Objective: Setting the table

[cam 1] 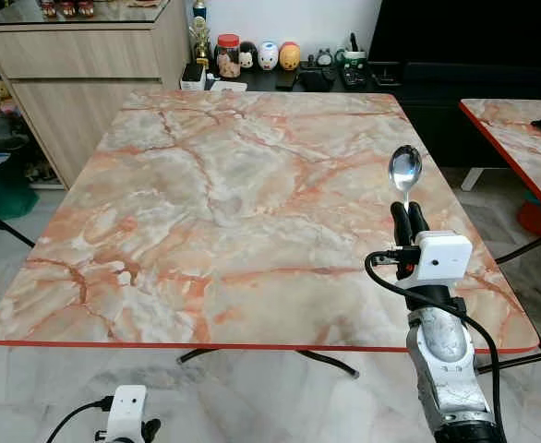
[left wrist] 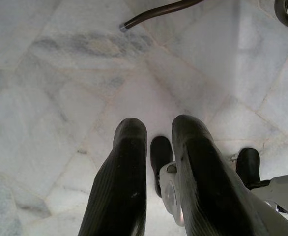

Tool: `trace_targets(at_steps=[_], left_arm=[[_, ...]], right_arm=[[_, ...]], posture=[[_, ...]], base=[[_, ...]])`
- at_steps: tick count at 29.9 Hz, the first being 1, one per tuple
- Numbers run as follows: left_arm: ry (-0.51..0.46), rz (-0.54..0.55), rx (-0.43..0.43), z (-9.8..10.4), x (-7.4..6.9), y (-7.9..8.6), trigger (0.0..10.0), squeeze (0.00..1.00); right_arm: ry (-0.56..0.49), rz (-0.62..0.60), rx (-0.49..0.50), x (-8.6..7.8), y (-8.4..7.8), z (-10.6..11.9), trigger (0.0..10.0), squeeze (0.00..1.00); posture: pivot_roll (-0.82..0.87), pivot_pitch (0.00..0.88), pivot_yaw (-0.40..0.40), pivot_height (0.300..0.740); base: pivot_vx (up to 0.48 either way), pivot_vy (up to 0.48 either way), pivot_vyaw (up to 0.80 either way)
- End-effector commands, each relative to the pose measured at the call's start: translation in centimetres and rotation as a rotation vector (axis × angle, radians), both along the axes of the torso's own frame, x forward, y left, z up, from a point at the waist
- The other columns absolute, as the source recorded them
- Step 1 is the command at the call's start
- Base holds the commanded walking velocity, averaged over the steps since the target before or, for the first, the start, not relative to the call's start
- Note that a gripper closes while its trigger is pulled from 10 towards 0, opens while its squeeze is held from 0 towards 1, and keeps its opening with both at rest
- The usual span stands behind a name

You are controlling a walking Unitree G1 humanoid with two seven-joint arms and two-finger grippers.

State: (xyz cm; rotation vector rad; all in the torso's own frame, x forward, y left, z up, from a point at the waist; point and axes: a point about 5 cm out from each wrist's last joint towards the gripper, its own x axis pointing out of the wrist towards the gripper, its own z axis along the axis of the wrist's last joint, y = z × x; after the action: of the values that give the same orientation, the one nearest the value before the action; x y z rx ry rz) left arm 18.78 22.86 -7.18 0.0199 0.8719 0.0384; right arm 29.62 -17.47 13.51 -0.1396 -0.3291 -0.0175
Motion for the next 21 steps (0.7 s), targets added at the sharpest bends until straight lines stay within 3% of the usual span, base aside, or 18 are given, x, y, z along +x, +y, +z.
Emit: trace_targets(at_steps=[1,16,21], left_arm=[[0.018,0.000,0.000,-0.23,-0.25,-0.26,10.0,0.00],[0.007,-0.008,-0.010,-0.14,-0.05,-0.43,10.0,0.00],[0.001,-0.005,-0.011,-0.02,0.20,-0.45,10.0,0.00]], right_arm=[[-0.041,0.007,0.003,0.20,0.37,0.99,10.0,0.00],[-0.035,0.025,0.012,0.60,0.87,1.08,10.0,0.00],[-0.038,0.002,0.018,0.72,0.37,1.32,10.0,0.00]], posture=[[0.01,0.000,-0.021,0.740],[0.01,0.000,-0.010,0.740],[0.02,0.000,-0.009,0.740]], base=[[0.000,-0.259,0.00],[0.000,-0.429,0.00],[0.000,-0.448,0.00]])
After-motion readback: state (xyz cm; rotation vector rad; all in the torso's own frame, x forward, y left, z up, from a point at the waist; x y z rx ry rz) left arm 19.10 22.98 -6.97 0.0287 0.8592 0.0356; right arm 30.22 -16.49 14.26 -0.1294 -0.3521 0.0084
